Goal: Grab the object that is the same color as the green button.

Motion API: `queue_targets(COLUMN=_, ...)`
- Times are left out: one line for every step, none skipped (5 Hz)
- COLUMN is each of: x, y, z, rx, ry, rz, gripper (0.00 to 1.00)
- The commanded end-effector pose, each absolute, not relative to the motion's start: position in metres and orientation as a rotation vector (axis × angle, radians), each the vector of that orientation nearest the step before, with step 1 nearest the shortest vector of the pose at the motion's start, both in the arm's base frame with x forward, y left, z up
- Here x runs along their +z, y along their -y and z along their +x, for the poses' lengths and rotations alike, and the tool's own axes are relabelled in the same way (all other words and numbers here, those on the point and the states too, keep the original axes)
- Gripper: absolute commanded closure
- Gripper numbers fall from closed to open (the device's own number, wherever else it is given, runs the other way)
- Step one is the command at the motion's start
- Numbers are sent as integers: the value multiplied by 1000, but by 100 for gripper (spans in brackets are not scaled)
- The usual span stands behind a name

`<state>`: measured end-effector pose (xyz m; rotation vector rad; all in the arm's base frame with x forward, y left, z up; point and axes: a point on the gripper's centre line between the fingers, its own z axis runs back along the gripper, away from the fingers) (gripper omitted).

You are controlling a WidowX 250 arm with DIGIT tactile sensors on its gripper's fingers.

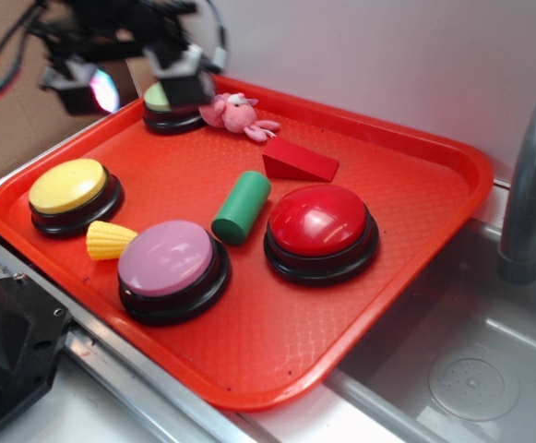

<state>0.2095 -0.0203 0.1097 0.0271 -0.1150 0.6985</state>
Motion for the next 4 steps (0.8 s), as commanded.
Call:
queue_targets(x=72, y=22, z=242, rx=849, ry=168, rz=-12, gripper=0)
queue_targets(x=55, y=28, z=247, rx=892, ry=168, rz=-22, gripper=0)
queue_targets(x=44, y=31, z=252, rx=927, ry=139, rz=-56, gripper=0)
queue_targets(x=38, y=31, z=253, rx=958, ry=99, rz=-4, gripper=0)
